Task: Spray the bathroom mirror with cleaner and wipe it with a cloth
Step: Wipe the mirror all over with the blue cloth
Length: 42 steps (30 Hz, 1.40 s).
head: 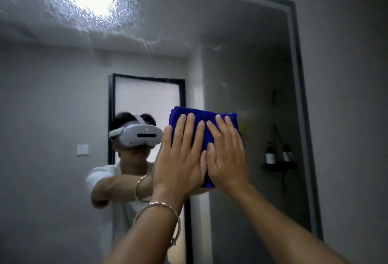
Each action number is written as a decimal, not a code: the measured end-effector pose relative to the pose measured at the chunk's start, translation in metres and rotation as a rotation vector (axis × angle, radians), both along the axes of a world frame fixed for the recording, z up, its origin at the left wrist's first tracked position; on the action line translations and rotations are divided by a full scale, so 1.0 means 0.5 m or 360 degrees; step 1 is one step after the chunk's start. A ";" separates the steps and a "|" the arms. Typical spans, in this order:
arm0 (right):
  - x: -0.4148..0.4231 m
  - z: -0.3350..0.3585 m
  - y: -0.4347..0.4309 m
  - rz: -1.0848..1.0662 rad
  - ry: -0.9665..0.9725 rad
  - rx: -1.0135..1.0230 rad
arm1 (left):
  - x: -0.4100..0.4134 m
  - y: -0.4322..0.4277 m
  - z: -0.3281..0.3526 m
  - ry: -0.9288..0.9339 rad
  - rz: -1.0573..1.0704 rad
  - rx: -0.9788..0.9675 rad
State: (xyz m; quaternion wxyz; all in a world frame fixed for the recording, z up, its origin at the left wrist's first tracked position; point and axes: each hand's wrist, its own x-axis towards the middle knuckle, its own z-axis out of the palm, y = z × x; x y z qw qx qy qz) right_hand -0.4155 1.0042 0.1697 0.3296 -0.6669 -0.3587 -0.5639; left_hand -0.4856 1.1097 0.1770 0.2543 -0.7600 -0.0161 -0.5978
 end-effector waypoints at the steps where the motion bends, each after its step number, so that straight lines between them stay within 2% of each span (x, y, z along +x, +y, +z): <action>1: 0.006 -0.014 -0.009 -0.0019 -0.0001 -0.0036 | 0.006 -0.006 -0.015 0.0005 -0.0016 -0.0007; 9: 0.026 -0.033 -0.029 -0.0112 -0.0050 -0.0127 | 0.018 -0.019 -0.029 0.0021 -0.0013 0.0021; 15: 0.057 -0.003 -0.046 -0.0069 -0.0183 -0.0150 | 0.023 -0.027 0.012 0.0152 0.0141 0.0127; 19: 0.090 0.095 -0.082 0.0002 -0.0211 -0.0144 | 0.047 -0.074 0.112 0.0108 0.0291 0.0134; 24: 0.135 0.316 -0.147 -0.0192 -0.0270 -0.0320 | 0.104 -0.162 0.283 -0.0091 0.0463 -0.0181; 27: 0.153 0.375 -0.164 -0.0175 -0.0282 -0.0366 | 0.129 -0.184 0.321 -0.0164 0.0447 -0.0286; 34: 0.174 0.226 -0.156 -0.0030 -0.0332 -0.0124 | 0.146 -0.182 0.186 -0.0236 0.0282 -0.0179; 42: 0.201 0.008 -0.188 0.0006 -0.0312 -0.0138 | 0.163 -0.199 -0.012 -0.0010 0.0323 -0.0125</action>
